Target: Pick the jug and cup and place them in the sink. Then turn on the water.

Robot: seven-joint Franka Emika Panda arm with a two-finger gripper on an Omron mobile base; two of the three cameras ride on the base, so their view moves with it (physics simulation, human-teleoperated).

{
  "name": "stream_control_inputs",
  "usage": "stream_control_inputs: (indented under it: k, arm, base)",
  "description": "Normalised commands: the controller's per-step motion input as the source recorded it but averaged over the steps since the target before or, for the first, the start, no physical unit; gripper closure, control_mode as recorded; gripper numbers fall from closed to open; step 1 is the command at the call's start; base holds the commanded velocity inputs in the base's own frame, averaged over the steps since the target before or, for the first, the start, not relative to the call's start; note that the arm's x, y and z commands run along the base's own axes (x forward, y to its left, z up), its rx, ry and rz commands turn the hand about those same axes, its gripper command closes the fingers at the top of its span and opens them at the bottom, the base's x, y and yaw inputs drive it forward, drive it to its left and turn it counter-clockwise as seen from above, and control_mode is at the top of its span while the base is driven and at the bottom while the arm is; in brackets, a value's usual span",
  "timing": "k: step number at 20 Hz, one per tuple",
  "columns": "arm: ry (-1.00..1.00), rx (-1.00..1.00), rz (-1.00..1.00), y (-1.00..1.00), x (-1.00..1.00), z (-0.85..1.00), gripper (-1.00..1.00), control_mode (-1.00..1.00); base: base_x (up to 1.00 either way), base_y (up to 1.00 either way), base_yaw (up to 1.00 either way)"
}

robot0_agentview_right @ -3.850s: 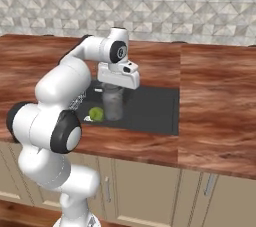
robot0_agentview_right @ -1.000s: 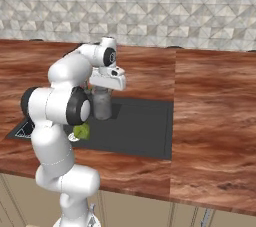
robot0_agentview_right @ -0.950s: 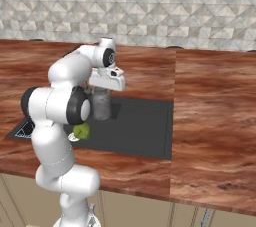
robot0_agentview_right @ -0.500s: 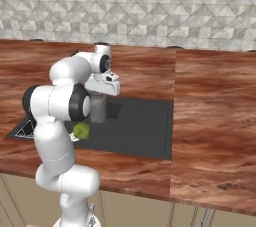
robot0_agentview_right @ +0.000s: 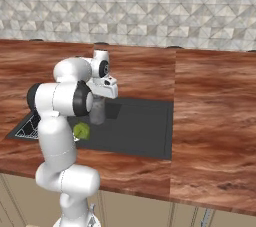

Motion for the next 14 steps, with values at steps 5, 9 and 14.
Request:
stream_control_inputs:
  k: [5,9,14]
  arm:
    - [0.0,0.0,0.0,0.01,0.35,-0.14,1.0,-1.0]
    - [0.0,0.0,-0.01,0.12,0.34,-0.21,1.0,-1.0]
    - [0.0,0.0,0.0,0.02,0.34,-0.22,1.0,-1.0]
  base:
    - [0.0,0.0,0.0]
    - [0.0,0.0,0.0]
    - [0.0,0.0,0.0]
